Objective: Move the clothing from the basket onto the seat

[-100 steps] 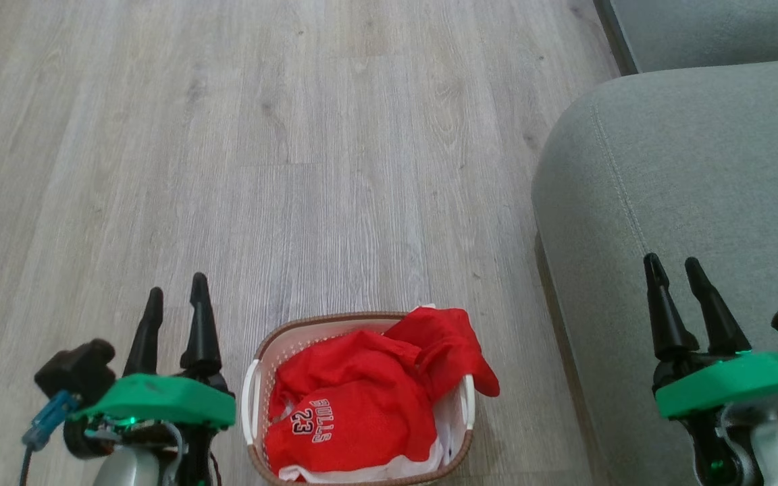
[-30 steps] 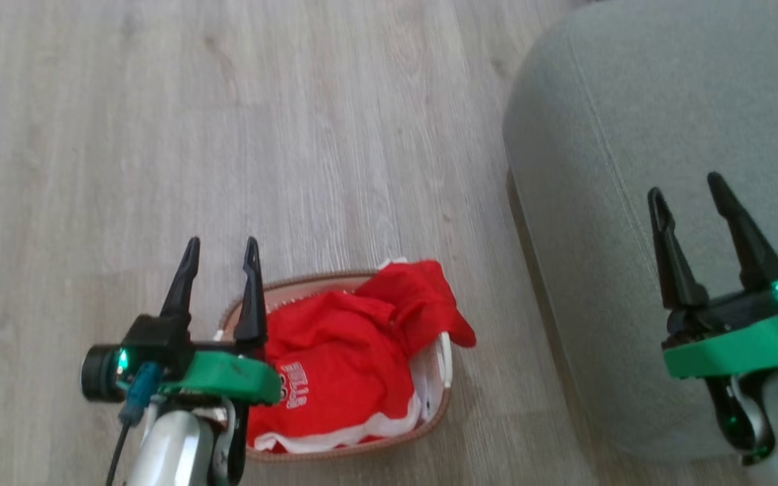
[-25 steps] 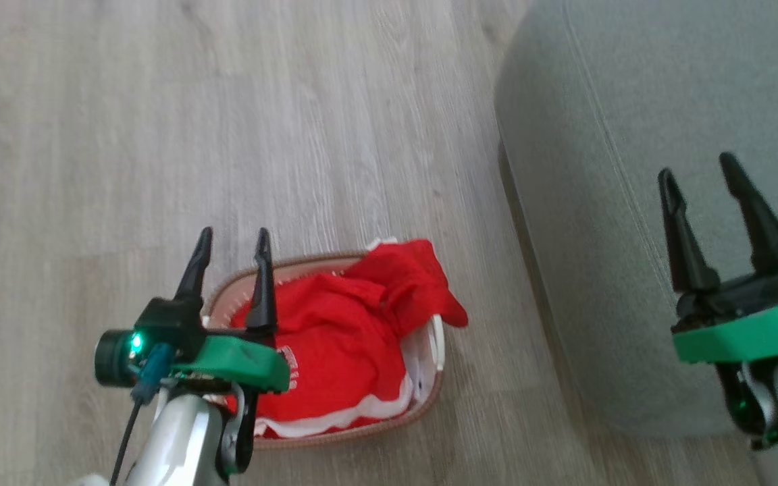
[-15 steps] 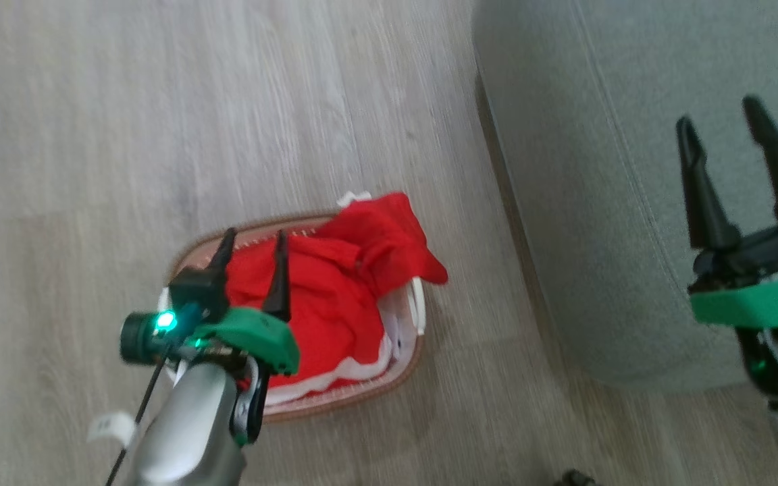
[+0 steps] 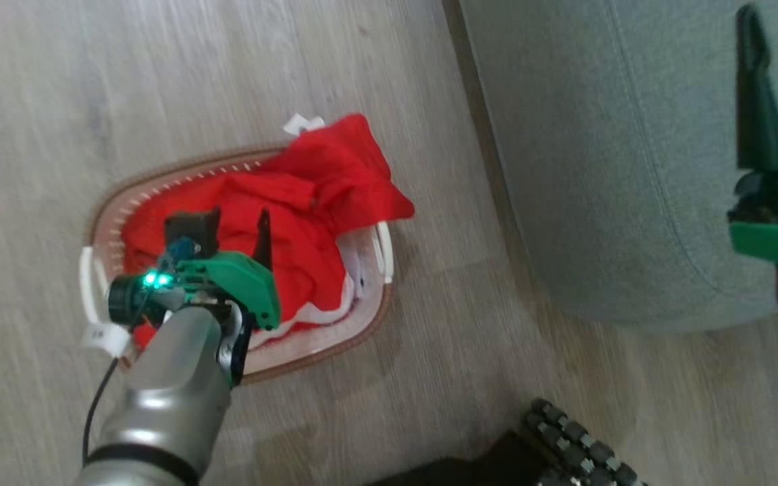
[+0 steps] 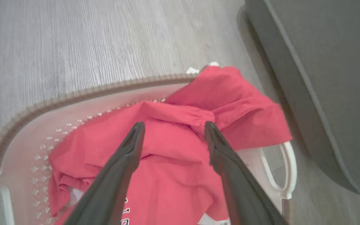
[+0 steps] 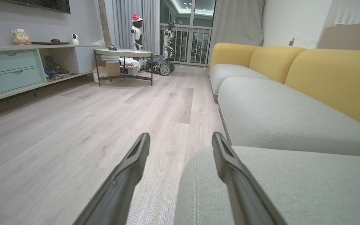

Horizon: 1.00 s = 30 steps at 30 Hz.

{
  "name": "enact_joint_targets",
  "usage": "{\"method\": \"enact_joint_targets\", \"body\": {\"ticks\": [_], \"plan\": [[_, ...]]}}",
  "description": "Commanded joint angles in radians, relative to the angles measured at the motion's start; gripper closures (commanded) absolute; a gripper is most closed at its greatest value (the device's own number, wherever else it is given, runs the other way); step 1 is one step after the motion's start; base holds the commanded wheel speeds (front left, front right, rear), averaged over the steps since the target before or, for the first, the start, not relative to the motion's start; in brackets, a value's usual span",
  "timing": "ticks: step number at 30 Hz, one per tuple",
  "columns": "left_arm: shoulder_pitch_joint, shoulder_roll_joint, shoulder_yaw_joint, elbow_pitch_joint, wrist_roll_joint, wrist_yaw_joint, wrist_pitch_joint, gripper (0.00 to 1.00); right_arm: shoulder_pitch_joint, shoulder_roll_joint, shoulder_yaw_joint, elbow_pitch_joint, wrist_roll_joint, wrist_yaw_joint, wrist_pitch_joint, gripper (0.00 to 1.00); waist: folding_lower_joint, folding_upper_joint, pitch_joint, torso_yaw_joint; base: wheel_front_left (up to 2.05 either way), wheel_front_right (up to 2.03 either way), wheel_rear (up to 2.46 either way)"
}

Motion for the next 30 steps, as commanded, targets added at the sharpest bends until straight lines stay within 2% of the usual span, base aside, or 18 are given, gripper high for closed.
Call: {"method": "enact_joint_targets", "body": {"ticks": [1,9,14,18,24,30], "plan": [[-0.032,0.013,0.009,0.029,-0.012,0.001,-0.01,0.0,-0.011,-0.019,-0.006,-0.047,0.012,0.0,-0.006,0.0,-0.0001,0.0,0.062,-0.031,0.0,0.0,0.0],[-0.166,0.013,-0.01,0.204,-0.06,0.002,-0.005,0.0,-0.062,-0.004,-0.026,-0.094,0.028,0.0,-0.006,0.0,-0.0001,0.0,0.175,-0.062,0.0,0.0,0.0],[-0.245,0.013,-0.013,0.26,-0.079,0.012,0.022,0.0,-0.085,0.001,-0.03,-0.116,0.035,0.0,-0.006,0.0,-0.0001,0.0,0.239,-0.071,0.0,0.0,0.0],[-0.284,0.013,-0.003,0.286,-0.113,0.026,0.111,0.0,-0.101,0.004,-0.022,-0.125,0.038,0.0,-0.006,0.0,-0.0001,0.0,0.277,-0.075,0.0,0.0,0.0],[-0.302,0.014,-0.024,0.299,-0.113,0.057,0.229,0.0,-0.11,0.007,-0.012,-0.129,0.042,0.0,-0.006,0.0,-0.0001,0.0,0.313,-0.08,0.0,0.0,0.0],[-0.3,0.024,-0.04,0.304,-0.113,0.069,0.342,0.0,-0.117,0.014,-0.008,-0.127,0.044,0.0,-0.006,0.0,-0.0001,0.0,0.339,-0.088,0.0,0.0,0.0]]}}
